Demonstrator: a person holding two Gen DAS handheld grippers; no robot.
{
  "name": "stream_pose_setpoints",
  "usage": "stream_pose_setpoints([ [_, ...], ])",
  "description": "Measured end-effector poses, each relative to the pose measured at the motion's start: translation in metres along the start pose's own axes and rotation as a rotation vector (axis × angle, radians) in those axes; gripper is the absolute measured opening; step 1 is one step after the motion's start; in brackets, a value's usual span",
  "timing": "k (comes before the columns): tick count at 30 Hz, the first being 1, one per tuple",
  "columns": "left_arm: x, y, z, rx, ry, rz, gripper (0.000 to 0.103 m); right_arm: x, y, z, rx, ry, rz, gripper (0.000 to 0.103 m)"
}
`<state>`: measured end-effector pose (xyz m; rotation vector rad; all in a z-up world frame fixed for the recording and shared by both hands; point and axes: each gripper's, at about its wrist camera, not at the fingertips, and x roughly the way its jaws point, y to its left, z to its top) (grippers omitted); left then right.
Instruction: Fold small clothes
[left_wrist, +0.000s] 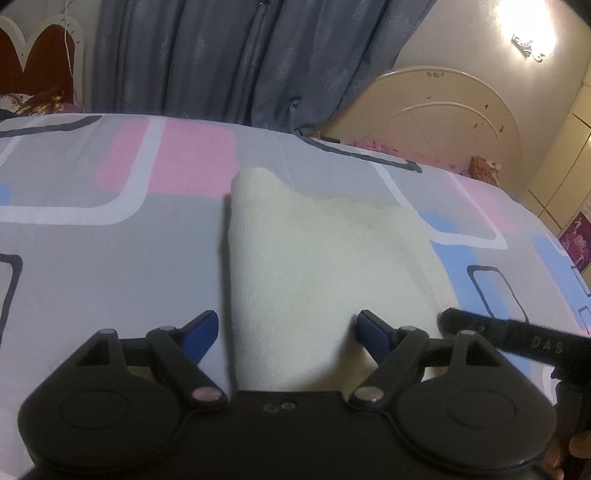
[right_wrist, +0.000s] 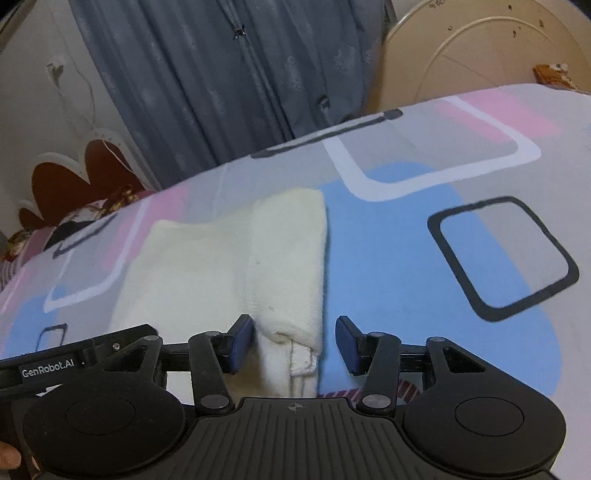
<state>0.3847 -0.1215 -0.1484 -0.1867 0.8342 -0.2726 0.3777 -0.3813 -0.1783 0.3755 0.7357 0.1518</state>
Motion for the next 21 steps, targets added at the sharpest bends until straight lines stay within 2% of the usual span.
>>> stream_pose_setpoints([
  [2, 0.003, 0.001, 0.0, -0.006, 0.01, -0.005, 0.083, -0.002, -0.001, 0.003, 0.02, -0.005, 0.022, 0.049],
  [3, 0.004, 0.002, 0.0, -0.012, 0.014, -0.009, 0.083, -0.002, -0.001, 0.004, 0.024, -0.003, 0.024, 0.053],
  [4, 0.006, 0.002, -0.001, -0.018, 0.017, -0.015, 0.083, -0.001, -0.001, 0.004, 0.024, 0.0, 0.022, 0.062],
  [6, 0.01, 0.003, -0.001, -0.029, 0.02, -0.027, 0.083, 0.004, 0.001, 0.004, 0.016, 0.003, 0.023, 0.068],
  [13, 0.025, 0.009, 0.0, -0.068, 0.053, -0.086, 0.084, 0.021, -0.007, -0.001, 0.098, 0.035, 0.057, 0.068],
  [16, 0.027, 0.008, 0.001, -0.068, 0.056, -0.106, 0.081, 0.024, -0.006, -0.003, 0.102, 0.035, 0.081, 0.067],
  [18, 0.028, 0.007, 0.001, -0.073, 0.053, -0.113, 0.075, 0.026, -0.003, -0.005, 0.093, 0.031, 0.084, 0.067],
  [21, 0.028, 0.006, 0.001, -0.079, 0.048, -0.115, 0.066, 0.028, -0.001, -0.004, 0.096, 0.042, 0.114, 0.05],
])
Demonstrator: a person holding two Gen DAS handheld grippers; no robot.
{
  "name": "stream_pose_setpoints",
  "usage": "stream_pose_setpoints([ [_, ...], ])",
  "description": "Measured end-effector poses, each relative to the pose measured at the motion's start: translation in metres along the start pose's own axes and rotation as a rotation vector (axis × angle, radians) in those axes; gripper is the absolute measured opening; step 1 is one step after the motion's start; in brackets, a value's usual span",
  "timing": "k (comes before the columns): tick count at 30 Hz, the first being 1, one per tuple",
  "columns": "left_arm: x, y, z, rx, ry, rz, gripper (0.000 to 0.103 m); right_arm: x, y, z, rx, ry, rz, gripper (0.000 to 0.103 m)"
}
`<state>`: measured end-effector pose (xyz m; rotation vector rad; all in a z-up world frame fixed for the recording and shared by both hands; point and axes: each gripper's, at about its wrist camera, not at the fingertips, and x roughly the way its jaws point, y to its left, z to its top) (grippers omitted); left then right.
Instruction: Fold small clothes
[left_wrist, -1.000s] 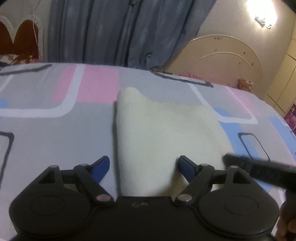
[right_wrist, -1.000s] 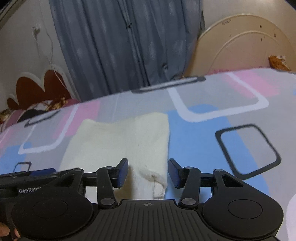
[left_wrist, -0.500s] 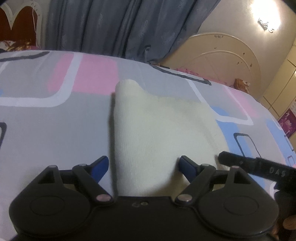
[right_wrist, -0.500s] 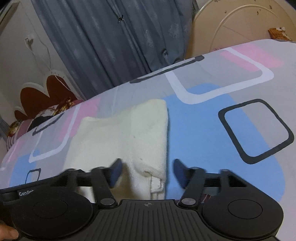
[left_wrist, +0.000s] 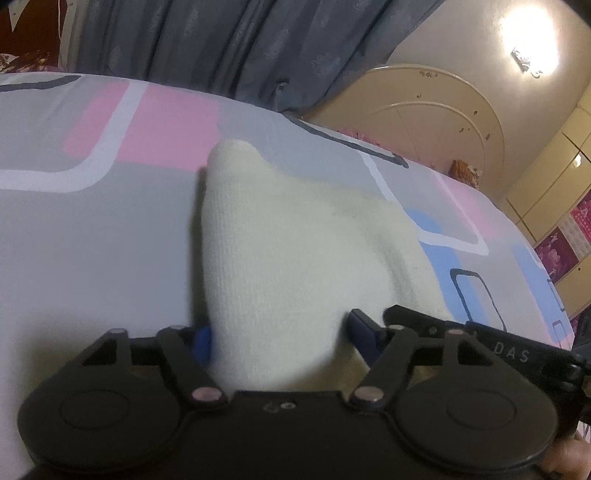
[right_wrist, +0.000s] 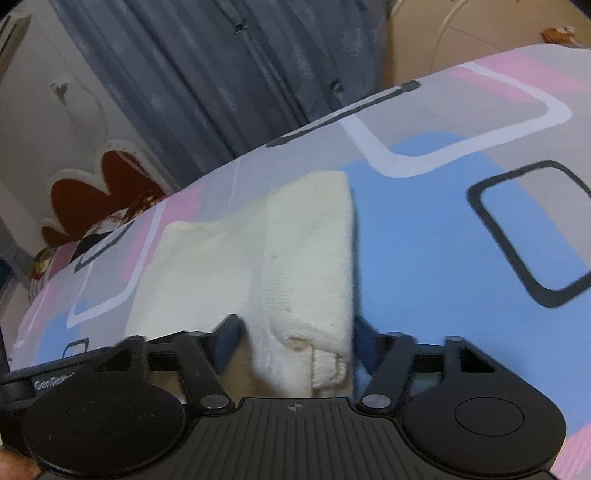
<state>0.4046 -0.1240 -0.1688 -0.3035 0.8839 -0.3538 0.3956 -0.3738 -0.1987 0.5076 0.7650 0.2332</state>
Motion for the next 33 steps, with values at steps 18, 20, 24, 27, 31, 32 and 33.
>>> stream_pose_setpoints([
  [18, -0.028, -0.018, 0.001, 0.082, -0.038, 0.035, 0.037, -0.017, 0.03, 0.002, -0.011, -0.027, -0.011, 0.029],
  [20, -0.039, -0.02, 0.0, 0.087, -0.055, 0.037, 0.037, -0.024, 0.038, 0.001, -0.012, -0.035, 0.006, 0.029],
  [24, -0.062, -0.019, 0.001, 0.101, -0.084, 0.046, 0.037, -0.035, 0.058, -0.002, -0.032, -0.042, 0.042, 0.029],
  [27, -0.08, -0.011, 0.002, 0.095, -0.095, 0.06, 0.037, -0.04, 0.075, -0.006, -0.042, -0.043, 0.071, 0.029],
  [31, -0.107, 0.007, 0.0, 0.083, -0.114, 0.09, 0.037, -0.04, 0.108, -0.016, -0.066, -0.035, 0.117, 0.029],
  [32, -0.114, 0.013, 0.0, 0.082, -0.117, 0.096, 0.037, -0.039, 0.116, -0.019, -0.07, -0.032, 0.128, 0.029],
  [33, -0.121, 0.02, 0.0, 0.081, -0.121, 0.102, 0.037, -0.037, 0.125, -0.022, -0.072, -0.03, 0.137, 0.029],
])
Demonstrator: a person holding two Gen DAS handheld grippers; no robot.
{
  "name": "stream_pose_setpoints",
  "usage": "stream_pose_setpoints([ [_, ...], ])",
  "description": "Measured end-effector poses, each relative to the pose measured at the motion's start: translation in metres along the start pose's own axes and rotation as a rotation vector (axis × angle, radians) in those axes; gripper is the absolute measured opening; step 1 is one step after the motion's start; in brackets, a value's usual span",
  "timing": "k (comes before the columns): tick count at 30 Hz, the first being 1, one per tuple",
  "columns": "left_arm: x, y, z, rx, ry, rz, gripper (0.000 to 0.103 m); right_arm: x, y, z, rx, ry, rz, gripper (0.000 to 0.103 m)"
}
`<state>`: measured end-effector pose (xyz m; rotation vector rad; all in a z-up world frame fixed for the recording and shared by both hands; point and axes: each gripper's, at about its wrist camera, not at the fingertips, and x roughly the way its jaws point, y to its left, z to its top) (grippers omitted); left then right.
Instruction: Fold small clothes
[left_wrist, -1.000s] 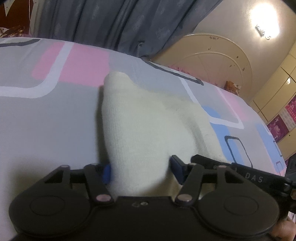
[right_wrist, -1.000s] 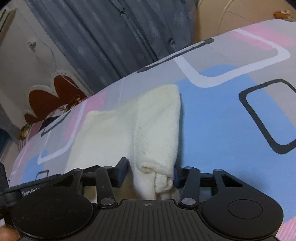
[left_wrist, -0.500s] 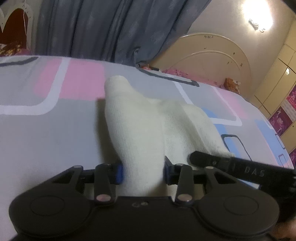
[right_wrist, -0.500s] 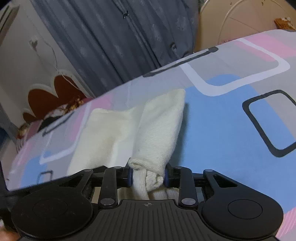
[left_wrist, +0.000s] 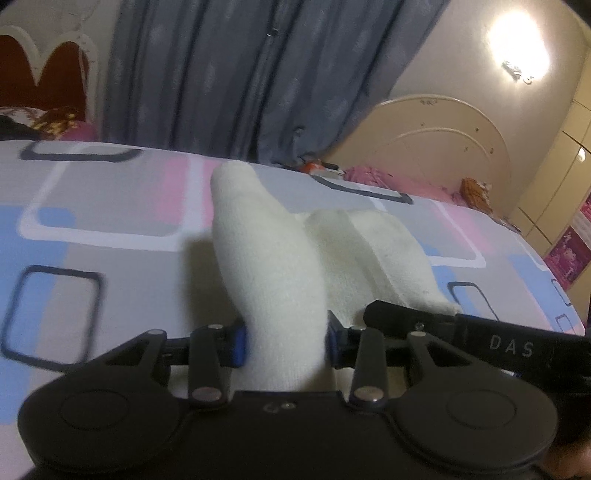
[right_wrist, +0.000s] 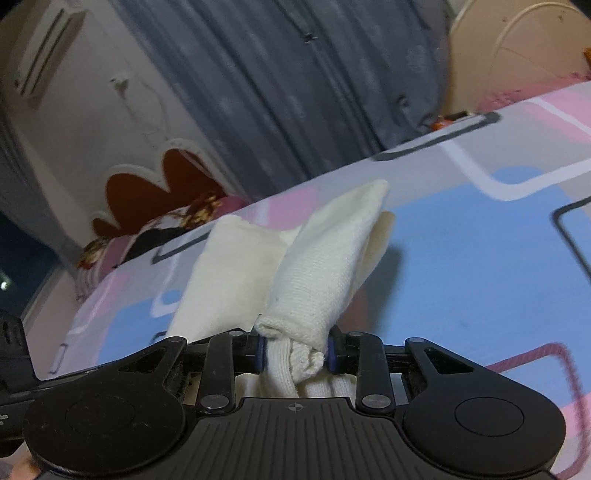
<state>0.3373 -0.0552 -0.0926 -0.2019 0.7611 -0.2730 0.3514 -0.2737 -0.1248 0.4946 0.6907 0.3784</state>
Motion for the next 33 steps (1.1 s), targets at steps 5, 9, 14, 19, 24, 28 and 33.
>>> stream_pose_setpoints([
  [5, -0.033, 0.049, 0.005, -0.024, -0.027, 0.035, 0.037, 0.02, 0.049, -0.012, -0.015, 0.021, 0.055, 0.029],
  [9, -0.051, 0.1, 0.011, -0.049, -0.043, 0.062, 0.037, 0.052, 0.092, -0.02, -0.03, 0.039, 0.089, 0.029],
  [14, -0.061, 0.165, 0.018, -0.077, -0.057, 0.098, 0.037, 0.102, 0.143, -0.031, -0.027, 0.071, 0.12, 0.029],
  [19, -0.055, 0.217, 0.026, -0.086, -0.047, 0.107, 0.037, 0.153, 0.179, -0.039, -0.034, 0.091, 0.132, 0.029],
  [24, -0.043, 0.255, 0.02, -0.082, -0.05, 0.133, 0.038, 0.193, 0.19, -0.047, -0.052, 0.116, 0.11, 0.029],
  [28, -0.024, 0.273, 0.004, -0.084, -0.022, 0.156, 0.052, 0.216, 0.179, -0.055, -0.064, 0.14, 0.05, 0.029],
  [33, -0.029, 0.271, 0.0, -0.072, -0.046, 0.188, 0.073, 0.216, 0.168, -0.059, -0.055, 0.111, -0.008, 0.052],
])
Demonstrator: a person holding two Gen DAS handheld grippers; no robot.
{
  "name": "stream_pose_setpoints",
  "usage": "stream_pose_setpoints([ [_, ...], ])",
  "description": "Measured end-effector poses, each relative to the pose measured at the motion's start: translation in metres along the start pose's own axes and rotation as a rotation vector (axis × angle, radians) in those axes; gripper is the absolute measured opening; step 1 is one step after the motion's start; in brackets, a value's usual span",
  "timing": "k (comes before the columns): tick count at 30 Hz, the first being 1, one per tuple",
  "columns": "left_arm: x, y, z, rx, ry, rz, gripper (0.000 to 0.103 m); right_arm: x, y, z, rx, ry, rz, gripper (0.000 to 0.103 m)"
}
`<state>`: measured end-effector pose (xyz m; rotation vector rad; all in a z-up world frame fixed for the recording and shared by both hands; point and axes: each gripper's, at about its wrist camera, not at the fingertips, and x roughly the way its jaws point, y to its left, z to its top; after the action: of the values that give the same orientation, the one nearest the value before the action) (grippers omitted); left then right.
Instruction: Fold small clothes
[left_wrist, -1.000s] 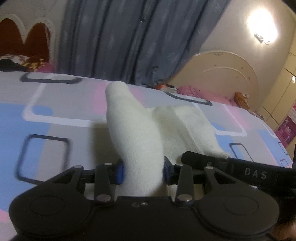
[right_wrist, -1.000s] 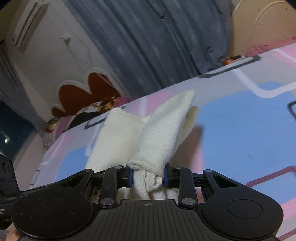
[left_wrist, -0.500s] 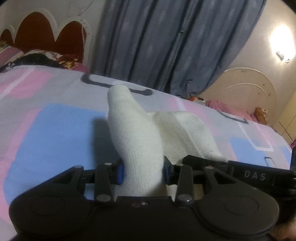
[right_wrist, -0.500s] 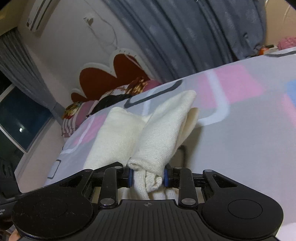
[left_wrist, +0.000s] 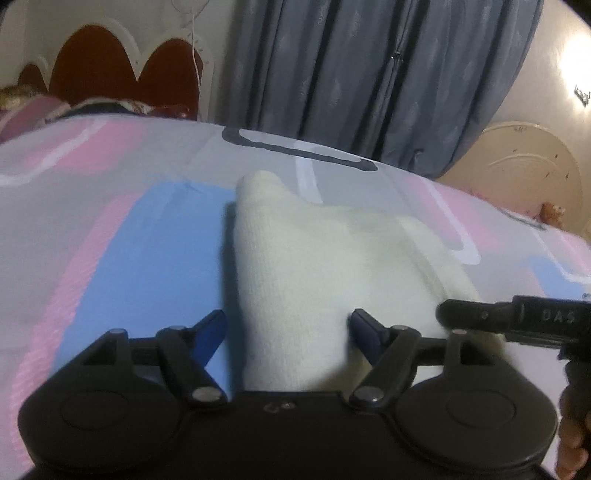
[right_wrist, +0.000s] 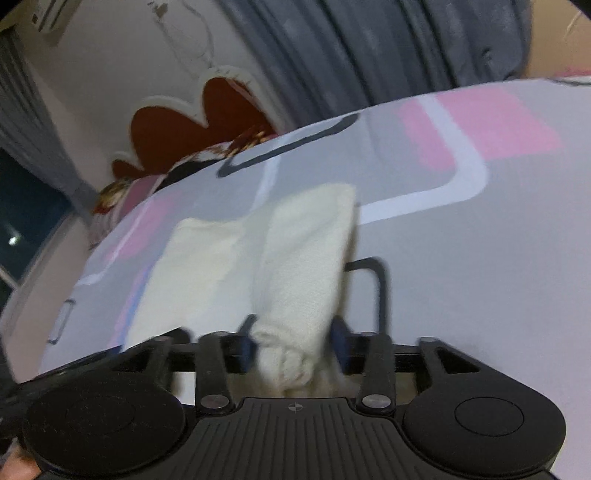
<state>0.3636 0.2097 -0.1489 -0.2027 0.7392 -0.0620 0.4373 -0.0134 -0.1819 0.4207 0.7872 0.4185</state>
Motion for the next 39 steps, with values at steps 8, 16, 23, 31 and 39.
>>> stream_pose_setpoints([
  [8, -0.027, 0.003, 0.022, 0.003, -0.146, 0.019, 0.061, -0.031, 0.023, 0.009, -0.098, -0.123, -0.108, 0.05],
  [16, 0.029, 0.012, 0.028, -0.087, 0.013, 0.043, 0.067, 0.023, 0.049, 0.003, -0.22, -0.003, -0.195, 0.04],
  [23, 0.003, -0.002, 0.023, -0.007, -0.006, 0.061, 0.064, -0.001, 0.048, -0.001, -0.209, -0.029, -0.178, 0.04],
  [31, -0.037, -0.006, -0.009, 0.016, 0.029, 0.048, 0.064, -0.056, 0.072, -0.048, -0.26, -0.024, -0.133, 0.04],
  [39, -0.045, -0.006, -0.047, 0.04, 0.083, 0.065, 0.066, -0.042, 0.059, -0.1, -0.291, 0.033, -0.268, 0.039],
])
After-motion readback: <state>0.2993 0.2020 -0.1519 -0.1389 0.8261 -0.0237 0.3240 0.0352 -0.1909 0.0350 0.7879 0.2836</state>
